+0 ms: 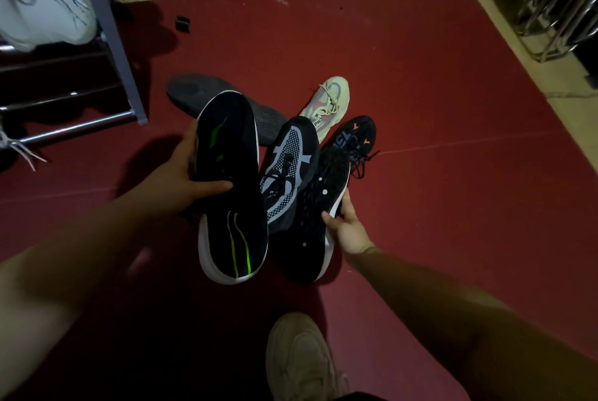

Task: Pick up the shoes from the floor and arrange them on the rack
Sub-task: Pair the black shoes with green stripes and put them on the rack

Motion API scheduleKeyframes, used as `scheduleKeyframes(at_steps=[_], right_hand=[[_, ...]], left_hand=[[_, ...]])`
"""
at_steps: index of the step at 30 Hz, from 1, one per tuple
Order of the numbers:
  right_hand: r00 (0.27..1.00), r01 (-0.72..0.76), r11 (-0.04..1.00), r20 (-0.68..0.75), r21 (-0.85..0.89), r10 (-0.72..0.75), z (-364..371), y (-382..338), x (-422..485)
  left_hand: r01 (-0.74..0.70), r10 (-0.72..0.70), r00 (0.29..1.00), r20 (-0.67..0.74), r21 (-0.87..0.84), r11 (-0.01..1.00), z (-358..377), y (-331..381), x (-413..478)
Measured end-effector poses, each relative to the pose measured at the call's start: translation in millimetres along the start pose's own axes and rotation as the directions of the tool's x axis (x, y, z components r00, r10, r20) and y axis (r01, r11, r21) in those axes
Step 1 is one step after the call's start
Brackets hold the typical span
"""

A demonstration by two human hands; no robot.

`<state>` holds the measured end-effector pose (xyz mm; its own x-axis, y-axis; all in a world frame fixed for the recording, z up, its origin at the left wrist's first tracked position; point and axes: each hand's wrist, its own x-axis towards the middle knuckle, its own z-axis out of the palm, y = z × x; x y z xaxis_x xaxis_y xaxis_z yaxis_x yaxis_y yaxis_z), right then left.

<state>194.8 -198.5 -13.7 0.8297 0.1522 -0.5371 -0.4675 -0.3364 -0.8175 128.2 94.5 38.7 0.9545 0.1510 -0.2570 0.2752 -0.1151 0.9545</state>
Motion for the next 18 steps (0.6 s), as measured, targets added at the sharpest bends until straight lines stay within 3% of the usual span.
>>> scheduleKeyframes(at_steps=[4, 7, 13, 18], right_hand=[[0.993, 0.076, 0.992, -0.078, -0.105, -0.084, 2.6, -5.3, 1.4], [0.986, 0.142, 0.953, -0.043, -0.267, -0.159, -4.2, -11.9, -2.3], [0.978, 0.162, 0.834, -0.026, -0.527, -0.206, -7.4, -16.8, -3.4], [0.909, 0.200, 0.752, -0.167, -0.629, -0.381, -9.5, -52.1, -5.9]], left_hand=[[0.012, -0.010, 0.997, 0.070, -0.023, 1.000, -1.1, -4.6, 1.8], [0.011, -0.010, 0.992, 0.124, -0.005, 1.000, 1.7, -2.1, 0.9], [0.018, -0.017, 0.995, 0.097, 0.000, 1.000, 15.8, 2.2, -1.4], [0.031, -0.032, 0.996, 0.083, 0.016, 0.999, 19.6, 6.8, -2.9]])
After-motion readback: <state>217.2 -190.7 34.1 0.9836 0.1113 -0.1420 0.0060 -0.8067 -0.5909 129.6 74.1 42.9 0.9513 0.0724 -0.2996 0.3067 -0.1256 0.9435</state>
